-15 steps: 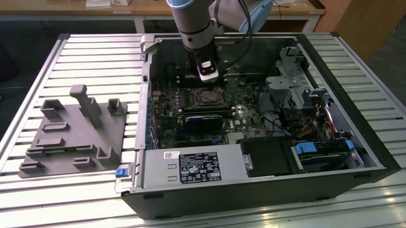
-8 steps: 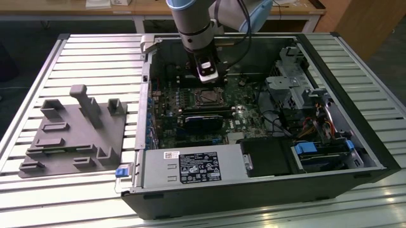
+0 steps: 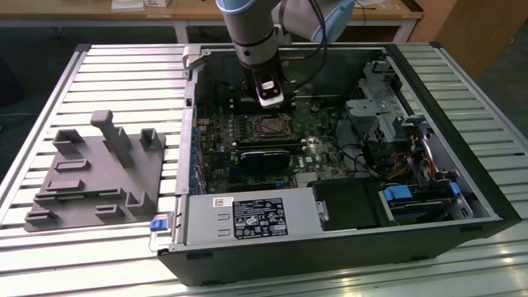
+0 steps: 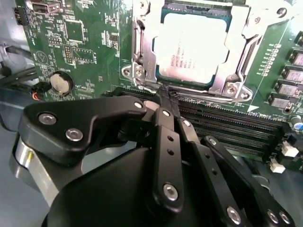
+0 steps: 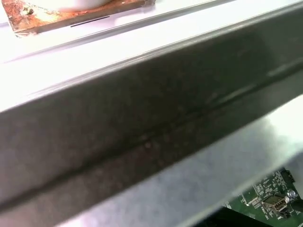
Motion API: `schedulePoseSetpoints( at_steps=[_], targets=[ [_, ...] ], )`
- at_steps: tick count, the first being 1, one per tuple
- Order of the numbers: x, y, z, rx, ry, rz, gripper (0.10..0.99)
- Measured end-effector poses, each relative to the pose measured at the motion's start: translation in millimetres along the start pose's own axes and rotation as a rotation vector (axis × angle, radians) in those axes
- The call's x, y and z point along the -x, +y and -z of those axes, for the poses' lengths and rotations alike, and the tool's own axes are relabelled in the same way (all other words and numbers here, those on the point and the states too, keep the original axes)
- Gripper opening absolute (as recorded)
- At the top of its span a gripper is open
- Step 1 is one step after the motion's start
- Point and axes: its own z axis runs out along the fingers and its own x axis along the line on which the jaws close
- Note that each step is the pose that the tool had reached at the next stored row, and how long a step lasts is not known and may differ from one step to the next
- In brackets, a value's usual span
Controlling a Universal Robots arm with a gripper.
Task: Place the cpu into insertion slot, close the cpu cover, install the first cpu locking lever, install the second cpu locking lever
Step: 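Install the first cpu locking lever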
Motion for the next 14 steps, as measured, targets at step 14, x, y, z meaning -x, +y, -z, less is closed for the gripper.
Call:
schedulePoseSetpoints(
  at_steps=[14],
  targets=[
    [4.1, 4.5, 20.0, -0.007, 0.0013, 0.001, 0.106]
  ],
)
